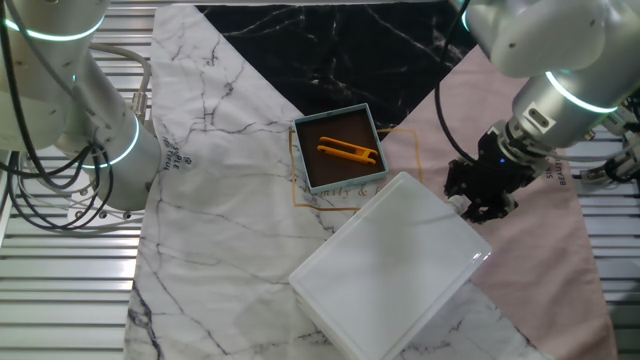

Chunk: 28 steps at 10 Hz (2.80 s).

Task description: Grasp the handle and open the drawer

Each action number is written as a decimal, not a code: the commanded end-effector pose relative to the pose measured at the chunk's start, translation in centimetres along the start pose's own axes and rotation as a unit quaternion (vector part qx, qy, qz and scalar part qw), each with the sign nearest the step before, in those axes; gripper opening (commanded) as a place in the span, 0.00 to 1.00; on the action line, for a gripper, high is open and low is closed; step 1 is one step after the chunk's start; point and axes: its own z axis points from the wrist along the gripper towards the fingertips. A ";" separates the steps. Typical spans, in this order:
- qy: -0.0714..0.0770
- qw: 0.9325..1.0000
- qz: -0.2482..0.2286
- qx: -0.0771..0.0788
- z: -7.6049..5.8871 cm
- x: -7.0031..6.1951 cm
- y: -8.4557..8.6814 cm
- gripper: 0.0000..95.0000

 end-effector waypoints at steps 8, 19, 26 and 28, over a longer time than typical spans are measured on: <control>0.016 1.000 0.001 -0.006 -0.1 0.0 -0.1 0.40; 0.019 1.000 -0.003 -0.005 0.0 1.1 -0.2 0.20; 0.016 1.000 -0.002 -0.008 0.1 1.2 -0.3 0.40; 0.016 1.000 -0.002 -0.008 0.2 1.3 -0.2 0.40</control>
